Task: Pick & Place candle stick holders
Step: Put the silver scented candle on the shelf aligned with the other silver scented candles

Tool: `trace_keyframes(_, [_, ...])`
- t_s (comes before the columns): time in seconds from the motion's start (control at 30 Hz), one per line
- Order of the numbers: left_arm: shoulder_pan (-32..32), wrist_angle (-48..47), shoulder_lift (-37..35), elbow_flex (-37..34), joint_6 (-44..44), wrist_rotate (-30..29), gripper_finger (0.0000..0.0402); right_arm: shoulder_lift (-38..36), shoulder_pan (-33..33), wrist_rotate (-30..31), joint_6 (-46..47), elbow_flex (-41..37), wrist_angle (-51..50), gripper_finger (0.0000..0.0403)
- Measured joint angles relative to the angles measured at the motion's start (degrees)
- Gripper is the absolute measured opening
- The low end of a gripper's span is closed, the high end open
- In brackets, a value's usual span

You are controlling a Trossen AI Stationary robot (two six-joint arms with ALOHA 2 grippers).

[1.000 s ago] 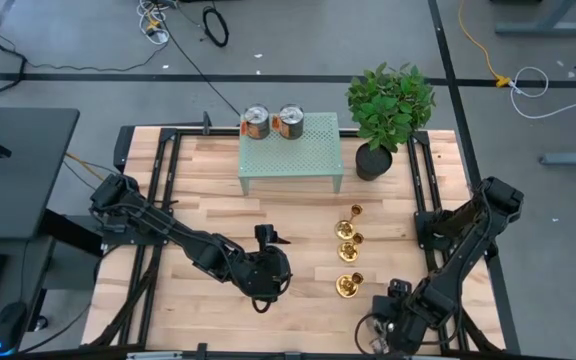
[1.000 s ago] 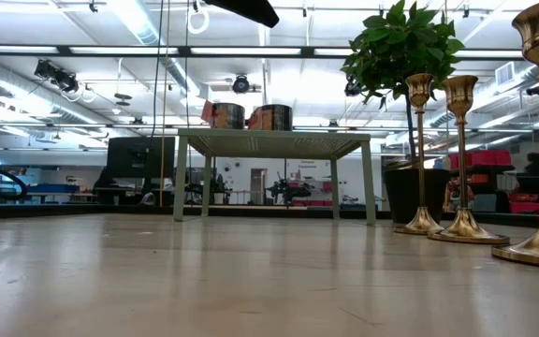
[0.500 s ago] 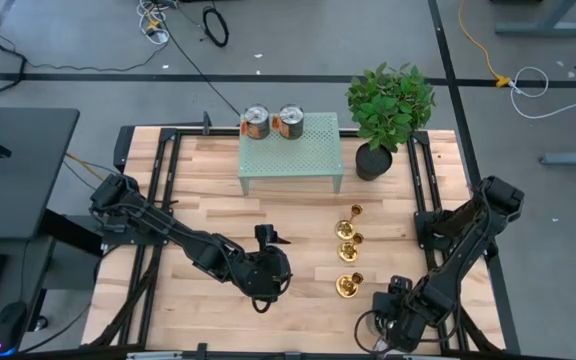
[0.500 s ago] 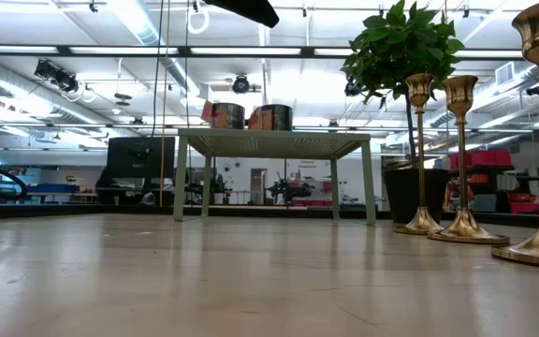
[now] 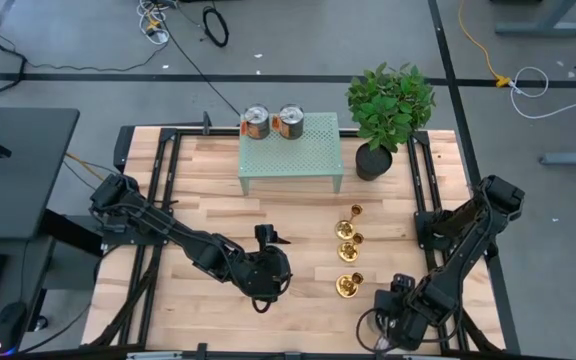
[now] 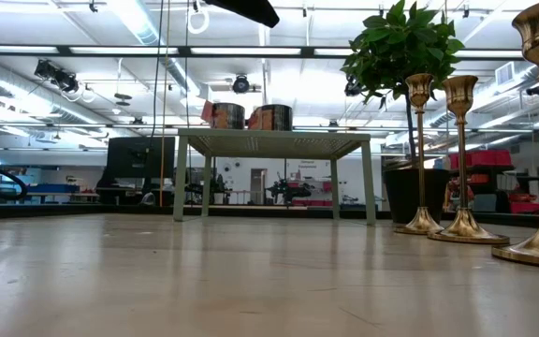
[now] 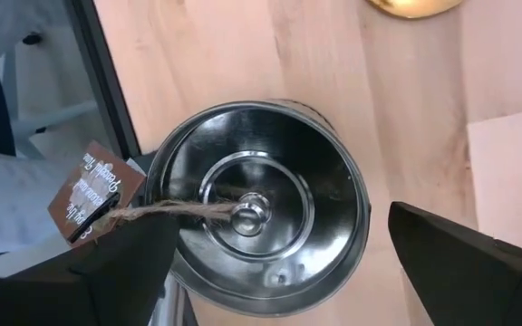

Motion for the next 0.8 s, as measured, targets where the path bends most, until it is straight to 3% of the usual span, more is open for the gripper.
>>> trace_keyframes(0.8, [0.0, 0.0, 0.0, 0.0, 0.0, 0.0, 0.0390, 0.0, -0.1, 2.0, 1.1, 0.0, -2.8, 0.0400])
